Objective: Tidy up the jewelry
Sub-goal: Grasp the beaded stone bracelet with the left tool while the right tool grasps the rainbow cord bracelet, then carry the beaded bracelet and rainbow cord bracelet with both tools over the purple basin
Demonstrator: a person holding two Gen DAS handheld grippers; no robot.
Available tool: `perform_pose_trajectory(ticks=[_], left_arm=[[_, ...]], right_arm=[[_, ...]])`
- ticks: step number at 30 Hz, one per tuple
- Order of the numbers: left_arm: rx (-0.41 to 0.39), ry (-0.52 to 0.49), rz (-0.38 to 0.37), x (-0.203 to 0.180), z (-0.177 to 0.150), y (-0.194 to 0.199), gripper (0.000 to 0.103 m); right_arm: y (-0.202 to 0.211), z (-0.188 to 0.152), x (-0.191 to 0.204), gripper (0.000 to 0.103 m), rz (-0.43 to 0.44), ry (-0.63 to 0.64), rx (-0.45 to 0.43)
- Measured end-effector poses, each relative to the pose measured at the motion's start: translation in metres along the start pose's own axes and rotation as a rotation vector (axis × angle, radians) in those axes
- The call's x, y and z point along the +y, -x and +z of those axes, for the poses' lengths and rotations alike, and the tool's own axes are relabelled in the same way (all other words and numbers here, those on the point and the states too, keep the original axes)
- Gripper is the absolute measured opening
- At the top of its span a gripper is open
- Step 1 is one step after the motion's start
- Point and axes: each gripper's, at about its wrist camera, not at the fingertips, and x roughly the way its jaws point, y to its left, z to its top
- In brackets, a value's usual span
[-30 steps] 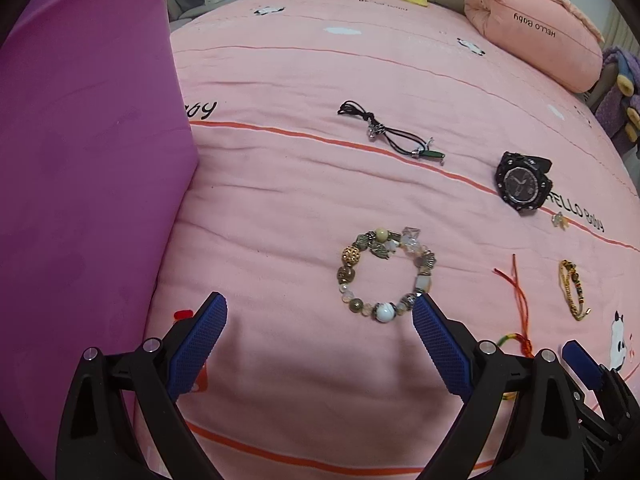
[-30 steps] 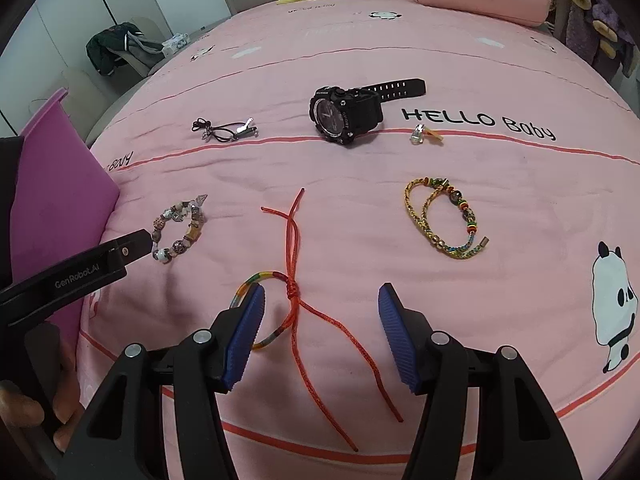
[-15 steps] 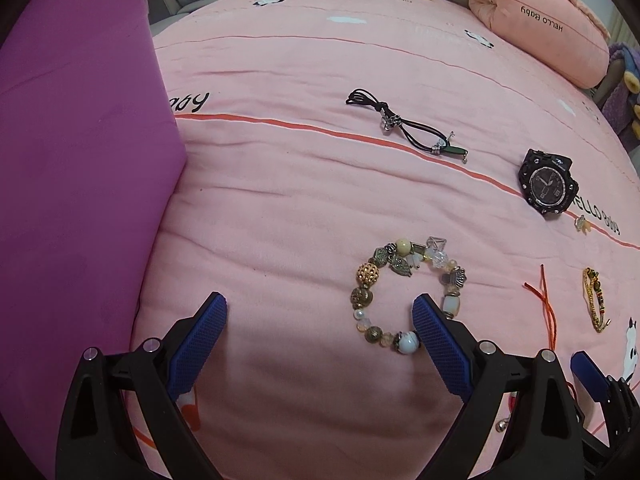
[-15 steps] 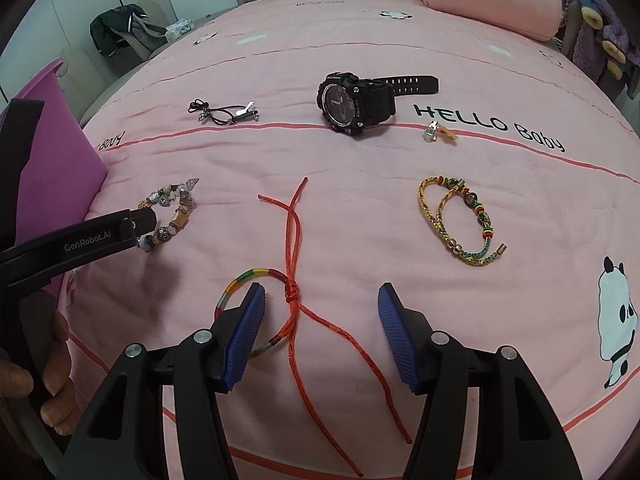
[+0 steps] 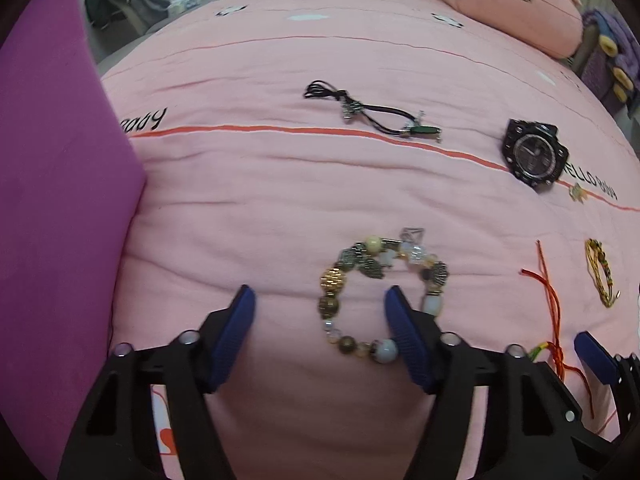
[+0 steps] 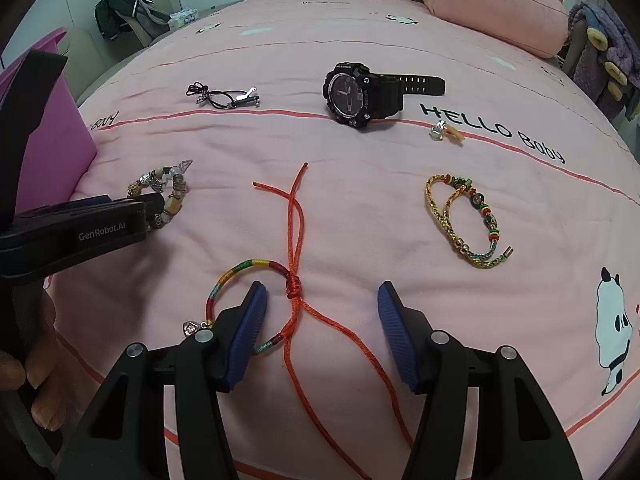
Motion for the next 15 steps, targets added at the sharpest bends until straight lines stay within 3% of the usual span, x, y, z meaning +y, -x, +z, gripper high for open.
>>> perform_pose_trajectory(ticks=[2, 5, 6, 8, 10, 15], left_arm=[[-0.004, -0.022, -0.018, -0.005, 0.0, 0.001, 0.043], [0.006, -0.028, -0.067, -0.007, 0.001, 0.002, 0.026], [0.013, -0.019, -0.082, -0.006, 0.002, 0.003, 0.024], [0.023, 0.003, -0.101, -0.004, 0.004, 0.003, 0.01], [0.029, 0.014, -0.119, -0.001, 0.003, 0.005, 0.01], [0.042, 0.028, -0.147, 0.001, -0.002, 0.016, 0.01]], right_arm=[[-0.001, 0.0, 0.001, 0.056, -0.005, 0.006, 0.001], [0.001, 0.001, -0.002, 0.049, -0.002, -0.009, -0.001], [0.001, 0.002, -0.003, 0.045, -0.001, -0.013, 0.0], [0.002, 0.002, -0.004, 0.033, 0.001, -0.014, 0.0], [0.005, 0.004, -0.008, 0.007, 0.012, -0.023, -0.001], [0.014, 0.006, -0.017, 0.006, 0.054, -0.066, -0.003]])
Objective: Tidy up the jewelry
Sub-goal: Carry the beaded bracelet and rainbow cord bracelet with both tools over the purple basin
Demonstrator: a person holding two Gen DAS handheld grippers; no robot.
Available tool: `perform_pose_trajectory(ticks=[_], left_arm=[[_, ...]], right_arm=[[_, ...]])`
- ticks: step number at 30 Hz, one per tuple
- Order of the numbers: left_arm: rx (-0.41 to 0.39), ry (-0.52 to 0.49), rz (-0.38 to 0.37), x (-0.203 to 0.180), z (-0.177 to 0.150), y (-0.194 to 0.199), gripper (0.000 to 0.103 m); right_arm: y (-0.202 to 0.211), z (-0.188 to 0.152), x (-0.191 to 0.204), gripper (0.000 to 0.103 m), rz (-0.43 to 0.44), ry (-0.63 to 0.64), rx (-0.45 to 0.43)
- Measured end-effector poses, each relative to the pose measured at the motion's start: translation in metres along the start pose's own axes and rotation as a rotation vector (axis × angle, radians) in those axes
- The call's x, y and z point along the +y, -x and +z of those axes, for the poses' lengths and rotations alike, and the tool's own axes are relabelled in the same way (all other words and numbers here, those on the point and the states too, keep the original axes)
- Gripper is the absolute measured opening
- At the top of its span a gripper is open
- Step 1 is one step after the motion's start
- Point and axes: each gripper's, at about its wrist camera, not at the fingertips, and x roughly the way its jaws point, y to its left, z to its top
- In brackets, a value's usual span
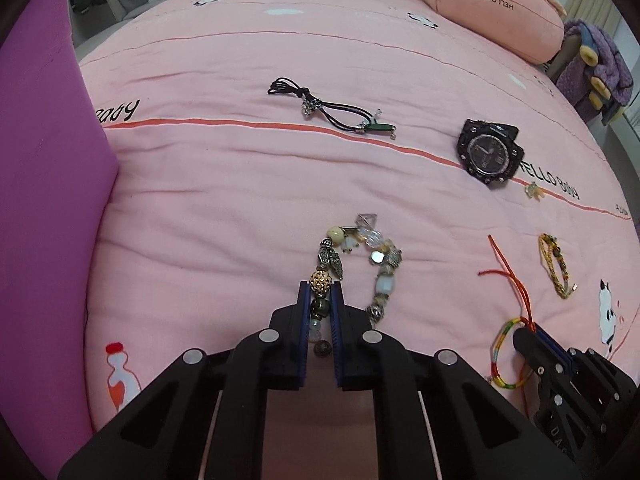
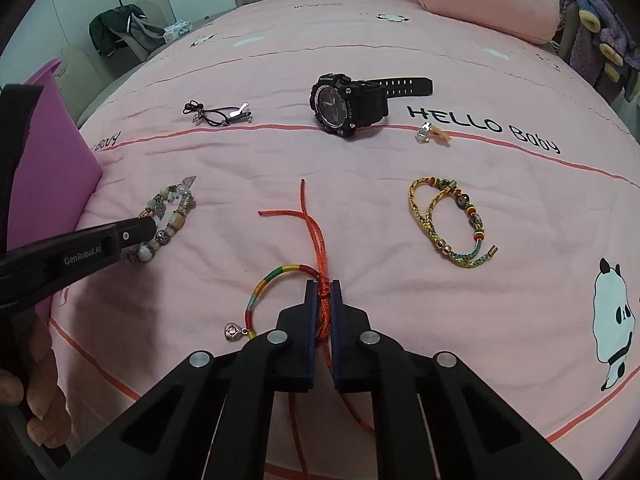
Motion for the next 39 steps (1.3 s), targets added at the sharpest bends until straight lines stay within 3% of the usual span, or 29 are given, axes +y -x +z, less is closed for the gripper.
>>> perform_pose_trajectory(ticks=[16, 39], left_arm=[[-0.019, -0.044, -0.075, -0.025, -0.055, 0.054, 0.01], [-0.219, -0.024, -0.108, -0.016, -0.082, 0.204, 0.01]], right_arm=[[0.06, -0.031, -0.003, 0.006, 0.033, -0.01, -0.012], [0.175, -0.028, 0.031, 0.006, 0.122, 0.023, -0.206]])
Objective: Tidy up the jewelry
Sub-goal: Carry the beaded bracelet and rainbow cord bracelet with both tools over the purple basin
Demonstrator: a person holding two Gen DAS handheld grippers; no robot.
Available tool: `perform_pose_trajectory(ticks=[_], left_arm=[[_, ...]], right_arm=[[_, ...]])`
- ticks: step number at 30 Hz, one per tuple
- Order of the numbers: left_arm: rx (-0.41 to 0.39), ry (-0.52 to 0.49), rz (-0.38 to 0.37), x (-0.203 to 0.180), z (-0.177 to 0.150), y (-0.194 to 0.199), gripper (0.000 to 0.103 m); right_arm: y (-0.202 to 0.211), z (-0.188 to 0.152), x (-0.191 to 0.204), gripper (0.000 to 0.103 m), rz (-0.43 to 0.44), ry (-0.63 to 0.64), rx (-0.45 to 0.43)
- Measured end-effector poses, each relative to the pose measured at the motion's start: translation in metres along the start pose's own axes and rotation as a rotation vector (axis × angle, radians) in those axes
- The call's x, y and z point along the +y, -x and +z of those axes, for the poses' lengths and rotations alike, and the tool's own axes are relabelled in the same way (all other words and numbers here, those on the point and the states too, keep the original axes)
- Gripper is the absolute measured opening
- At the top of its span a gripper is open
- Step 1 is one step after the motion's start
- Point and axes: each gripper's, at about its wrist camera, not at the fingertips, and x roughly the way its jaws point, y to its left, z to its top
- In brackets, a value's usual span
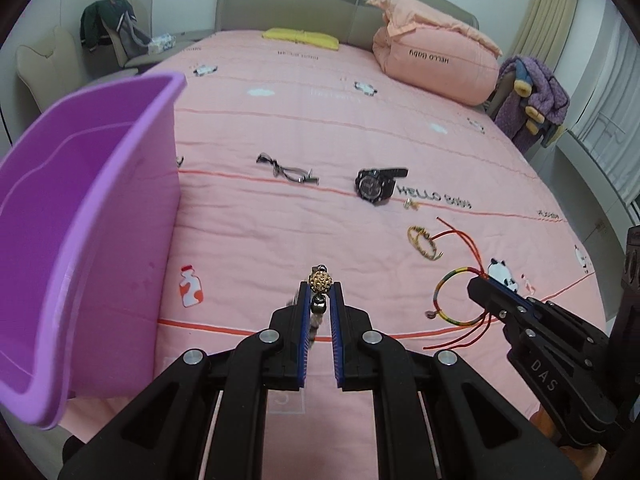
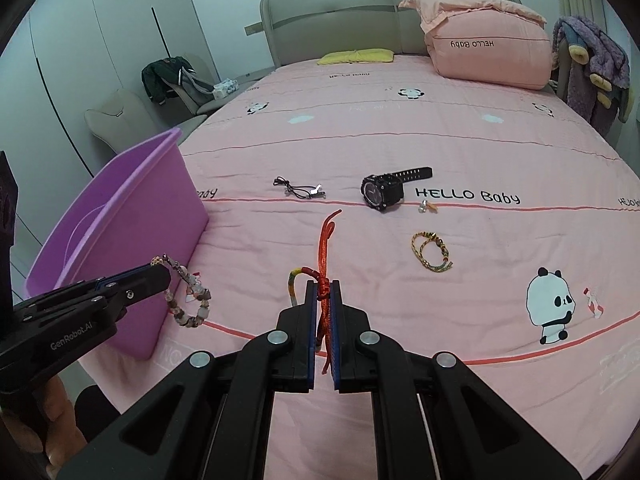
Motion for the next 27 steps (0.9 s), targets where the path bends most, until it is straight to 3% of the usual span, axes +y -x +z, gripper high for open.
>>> perform_pose_trajectory(ticks=[13, 20, 27], left_arm=[[-0.191, 0.031, 0.008, 0.025, 0.04, 0.094, 0.01], [-0.248, 0.08, 0.084, 0.077, 0.059, 0.128, 0.01], [-0.242, 0.158, 0.164, 0.137, 0.06, 0.136, 0.01]], right_arm=[[0.044, 0.042, 0.068, 0.006, 0.128, 0.077, -0.119], [0.042, 0.068, 0.129, 0.006, 0.234, 0.151, -0.153], [0.026, 0.083, 0.194, 0.006, 0.325, 0.223, -0.134]])
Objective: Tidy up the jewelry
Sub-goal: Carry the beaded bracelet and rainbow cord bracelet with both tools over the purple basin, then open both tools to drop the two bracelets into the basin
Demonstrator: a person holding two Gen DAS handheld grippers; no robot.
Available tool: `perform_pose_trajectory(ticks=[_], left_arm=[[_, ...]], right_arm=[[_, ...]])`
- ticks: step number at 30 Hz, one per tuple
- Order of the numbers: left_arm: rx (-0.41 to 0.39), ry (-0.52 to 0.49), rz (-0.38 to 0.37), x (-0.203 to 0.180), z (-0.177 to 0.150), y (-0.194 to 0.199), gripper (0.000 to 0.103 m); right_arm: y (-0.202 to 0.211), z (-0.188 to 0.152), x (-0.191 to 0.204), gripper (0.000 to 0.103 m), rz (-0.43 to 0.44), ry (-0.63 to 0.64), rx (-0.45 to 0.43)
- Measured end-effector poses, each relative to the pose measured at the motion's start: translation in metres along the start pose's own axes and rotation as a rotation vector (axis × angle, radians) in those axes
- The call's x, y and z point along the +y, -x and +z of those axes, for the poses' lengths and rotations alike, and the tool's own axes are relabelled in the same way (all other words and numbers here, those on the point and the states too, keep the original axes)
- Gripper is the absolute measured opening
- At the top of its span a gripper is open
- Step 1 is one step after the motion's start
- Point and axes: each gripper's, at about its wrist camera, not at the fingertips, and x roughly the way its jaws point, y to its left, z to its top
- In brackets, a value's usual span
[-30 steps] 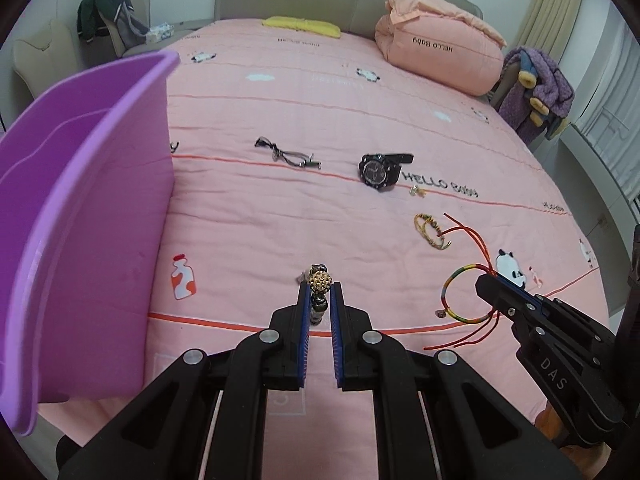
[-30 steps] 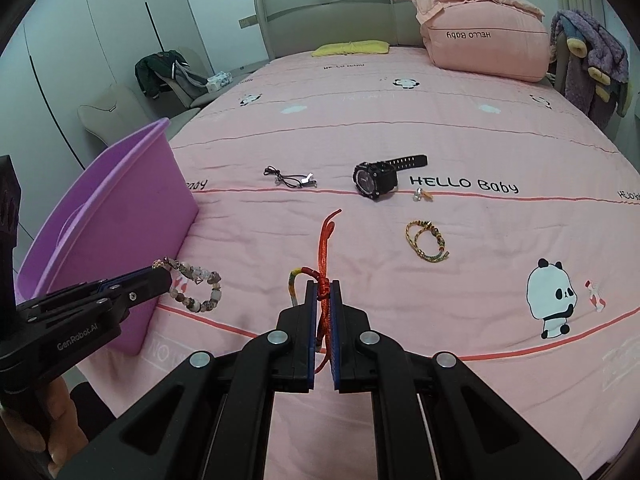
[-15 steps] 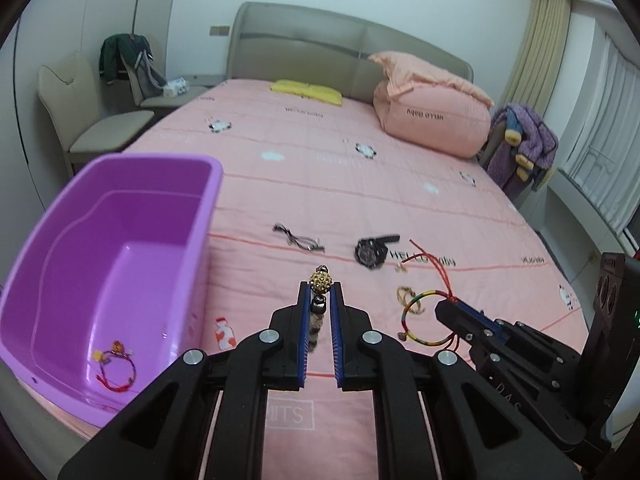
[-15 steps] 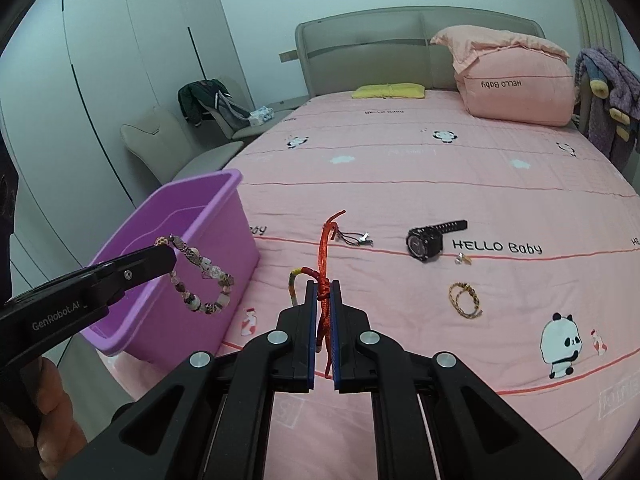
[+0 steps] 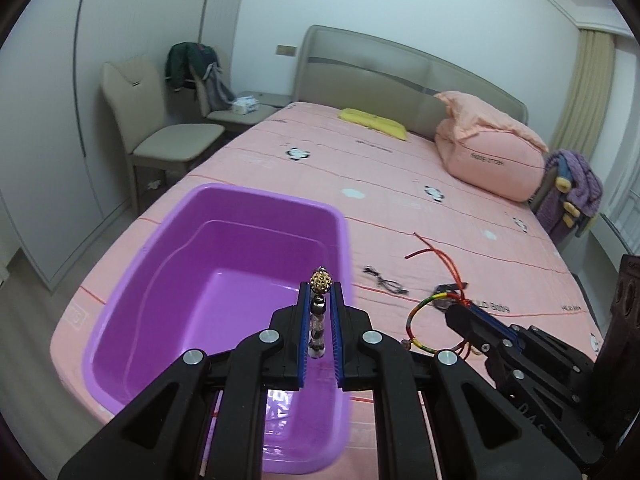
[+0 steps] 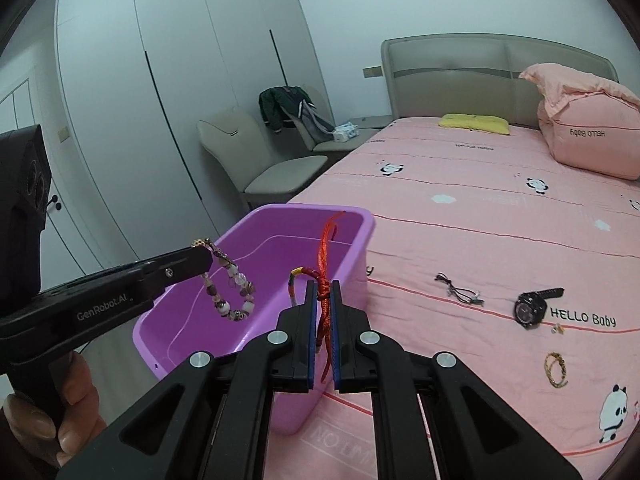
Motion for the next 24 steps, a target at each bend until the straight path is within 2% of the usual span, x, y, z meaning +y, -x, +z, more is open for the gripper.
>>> perform_pose_trajectory(ticks=[10, 16, 24], left_arm=[[0.098, 0.103, 0.11, 0.064, -0.02, -0.035, 0.01], [0.151, 0.126, 0.156, 0.081, -0.032, -0.054, 0.01], [0.204, 0.148, 0.21, 0.089, -0.037, -0.07, 0.011]], right_arm=[[-0.077, 0.0, 0.043, 0.006, 0.062, 0.05, 0.146], [-0.113, -0.003, 0.05, 0.006, 0.057, 0.076, 0.246], [-0.131, -0.005, 0.052, 0.006, 0.018, 0.103, 0.292]])
